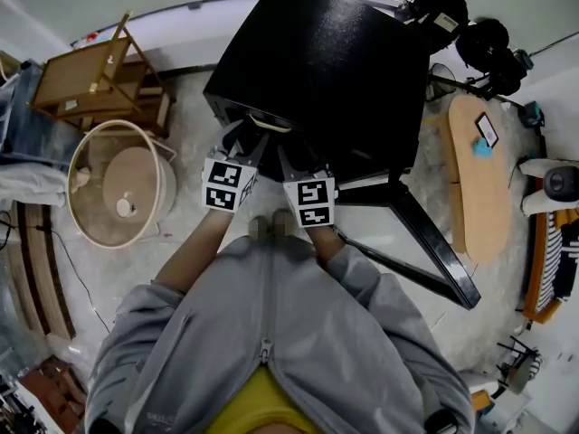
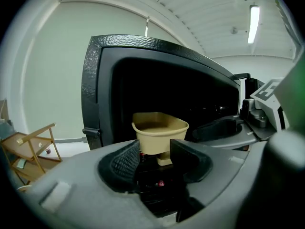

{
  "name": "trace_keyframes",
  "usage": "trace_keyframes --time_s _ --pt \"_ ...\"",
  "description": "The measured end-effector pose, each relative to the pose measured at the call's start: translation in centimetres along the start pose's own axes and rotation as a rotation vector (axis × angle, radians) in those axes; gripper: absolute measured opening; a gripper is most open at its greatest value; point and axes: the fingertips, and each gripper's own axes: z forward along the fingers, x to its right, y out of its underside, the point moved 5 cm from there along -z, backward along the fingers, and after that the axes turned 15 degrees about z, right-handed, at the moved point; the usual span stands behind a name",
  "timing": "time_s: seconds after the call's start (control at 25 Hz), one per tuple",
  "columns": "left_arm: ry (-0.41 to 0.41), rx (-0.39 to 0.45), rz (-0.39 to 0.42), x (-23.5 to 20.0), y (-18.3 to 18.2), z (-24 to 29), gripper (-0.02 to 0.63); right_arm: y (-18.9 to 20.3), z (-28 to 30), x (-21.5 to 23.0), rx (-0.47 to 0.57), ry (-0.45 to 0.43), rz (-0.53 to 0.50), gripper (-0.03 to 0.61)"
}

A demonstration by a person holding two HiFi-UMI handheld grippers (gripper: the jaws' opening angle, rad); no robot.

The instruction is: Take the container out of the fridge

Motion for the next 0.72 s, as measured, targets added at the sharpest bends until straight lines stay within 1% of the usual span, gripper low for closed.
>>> trace_keyframes --time_s 0.12,0.32,0.48,0.72 --pt "0.016 0.004 0.006 -0.1 -0.1 0.4 0.206 -0.3 0.7 0.5 -0.002 0.002 0.020 0.202" --pt "0.051 0.008 0.022 0.2 -0.4 0.9 0.207 -0.5 1.5 0.9 -0.026 -0.012 0.011 0.216" --pt "0.098 0.011 0.021 0.5 -0.6 1.4 0.247 -0.7 2.0 1.1 -0.071 -0.034 -0.014 0.215" --pt "0.176 0.022 0.035 1.6 -1.1 1.4 0.245 -1.3 1.3 1.9 -0.085 -0.026 -0.041 0.215"
